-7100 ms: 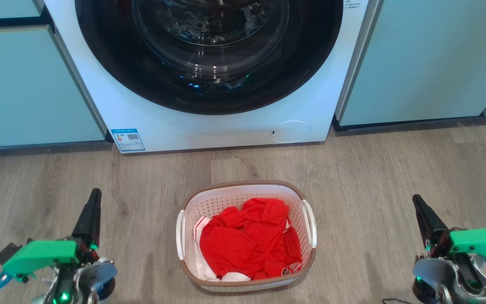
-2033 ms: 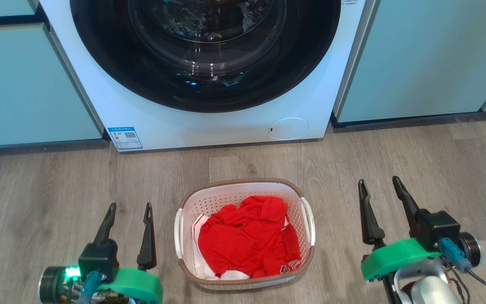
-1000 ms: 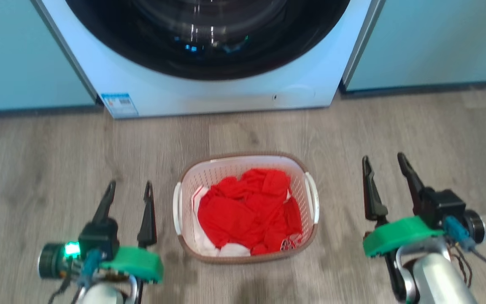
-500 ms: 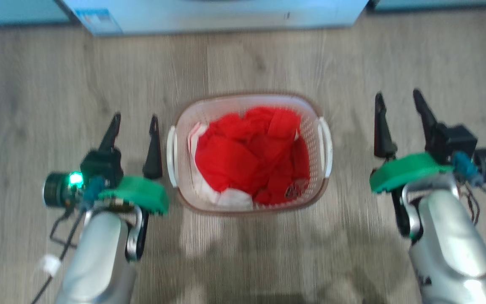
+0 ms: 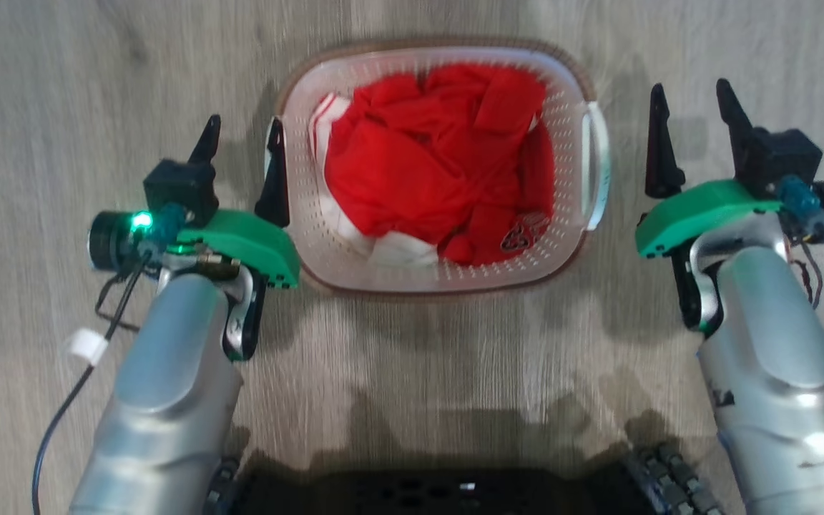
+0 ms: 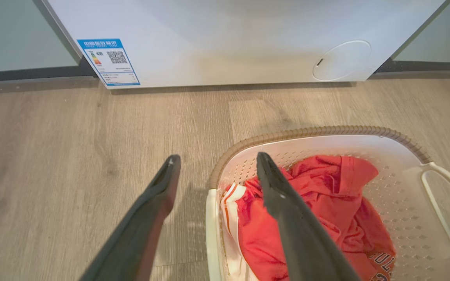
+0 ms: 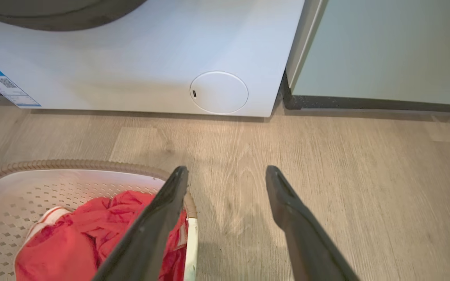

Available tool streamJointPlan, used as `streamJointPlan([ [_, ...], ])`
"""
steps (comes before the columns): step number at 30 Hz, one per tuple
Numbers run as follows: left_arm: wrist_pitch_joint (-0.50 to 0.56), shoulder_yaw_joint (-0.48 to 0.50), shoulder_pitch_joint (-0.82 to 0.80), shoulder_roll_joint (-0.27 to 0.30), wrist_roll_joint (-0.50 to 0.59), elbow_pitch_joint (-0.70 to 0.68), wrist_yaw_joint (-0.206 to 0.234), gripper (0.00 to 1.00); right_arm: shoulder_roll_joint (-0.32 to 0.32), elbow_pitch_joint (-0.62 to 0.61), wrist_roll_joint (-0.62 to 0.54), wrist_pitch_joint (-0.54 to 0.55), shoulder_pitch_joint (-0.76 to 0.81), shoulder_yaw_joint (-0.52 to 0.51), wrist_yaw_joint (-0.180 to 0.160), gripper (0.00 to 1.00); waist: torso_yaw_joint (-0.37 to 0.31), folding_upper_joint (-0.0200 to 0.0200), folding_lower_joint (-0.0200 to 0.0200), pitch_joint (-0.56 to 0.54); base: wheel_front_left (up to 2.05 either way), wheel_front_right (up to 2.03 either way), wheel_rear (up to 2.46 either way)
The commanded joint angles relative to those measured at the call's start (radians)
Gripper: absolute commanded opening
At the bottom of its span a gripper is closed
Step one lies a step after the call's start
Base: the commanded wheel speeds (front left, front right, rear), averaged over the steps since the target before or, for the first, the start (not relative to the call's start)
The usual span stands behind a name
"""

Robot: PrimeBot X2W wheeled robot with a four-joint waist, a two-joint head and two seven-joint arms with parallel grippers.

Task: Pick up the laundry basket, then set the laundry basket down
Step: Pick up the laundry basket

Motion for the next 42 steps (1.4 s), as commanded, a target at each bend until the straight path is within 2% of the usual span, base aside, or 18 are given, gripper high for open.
streamJointPlan([
  [1,-0.005,0.017,-0.006,0.018,-0.010,-0.005,-0.002,1.00,0.002,-0.009,-0.007,-0.008,0.000,0.015,-0.002,1.00,0.009,0.0001,-0.0004,0.055,0.00,0.00,0.00],
  [21,-0.005,-0.129,-0.104,0.018,-0.143,0.238,-0.024,1.00,0.002,0.177,0.000,-0.008,-0.075,0.048,-0.002,1.00,0.047,0.0001,-0.0004,0.160,0.00,0.00,0.00],
  [31,-0.005,-0.195,-0.169,0.018,-0.191,0.266,-0.011,1.00,0.002,0.245,-0.012,-0.008,-0.120,0.052,-0.002,1.00,0.061,0.0001,-0.0004,0.219,0.00,0.00,0.00],
  [42,-0.005,-0.246,-0.206,0.018,-0.236,0.286,-0.002,1.00,0.002,0.331,0.006,-0.008,-0.158,0.084,-0.002,1.00,0.074,0.0001,-0.0004,0.232,0.00,0.00,0.00],
])
